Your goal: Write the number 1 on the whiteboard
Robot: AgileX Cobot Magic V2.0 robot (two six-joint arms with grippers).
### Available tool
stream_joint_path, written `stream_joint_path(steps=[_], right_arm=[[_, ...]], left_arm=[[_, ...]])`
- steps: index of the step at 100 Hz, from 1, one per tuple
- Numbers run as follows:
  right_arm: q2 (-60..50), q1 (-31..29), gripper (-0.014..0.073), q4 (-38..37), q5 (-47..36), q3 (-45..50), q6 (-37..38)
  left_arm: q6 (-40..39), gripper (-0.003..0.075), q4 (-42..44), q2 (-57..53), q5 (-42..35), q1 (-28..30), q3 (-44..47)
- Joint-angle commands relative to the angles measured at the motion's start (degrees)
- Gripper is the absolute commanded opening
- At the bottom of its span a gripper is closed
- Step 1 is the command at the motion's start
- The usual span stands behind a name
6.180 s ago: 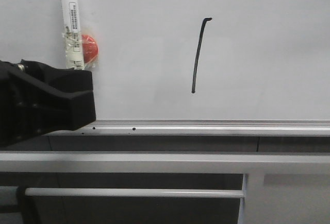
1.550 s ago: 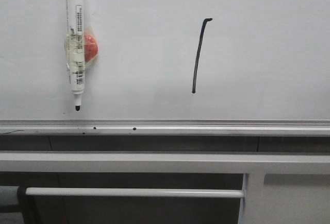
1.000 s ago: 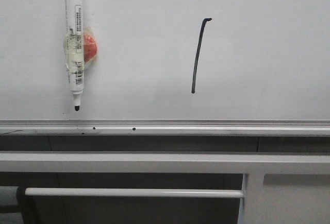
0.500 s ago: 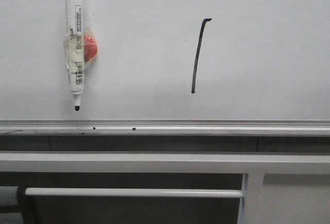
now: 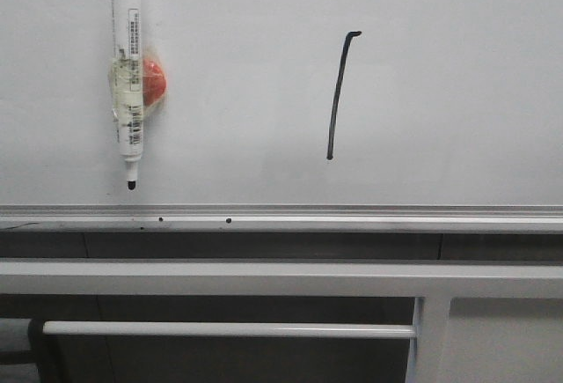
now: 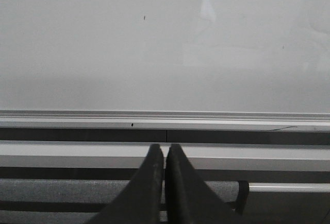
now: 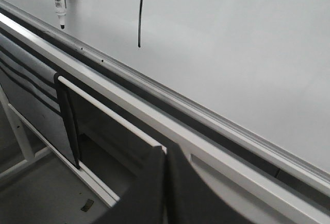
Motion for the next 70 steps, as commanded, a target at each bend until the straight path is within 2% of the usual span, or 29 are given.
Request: stream_joint_path(steps=[1, 70], right_arm=[[-0.5, -0.3, -0.0063, -0.4, -4.5, -1.6, -0.2], [-0.5, -0.3, -0.0063, 0.3, -5.1, -0.9, -0.2]], left_arm=[[-0.6, -0.0020, 0.1, -1.2, -4.0, 0.2, 0.4], [-0.6, -0.0020, 0.0, -1.2, -4.0, 0.2, 0.4]])
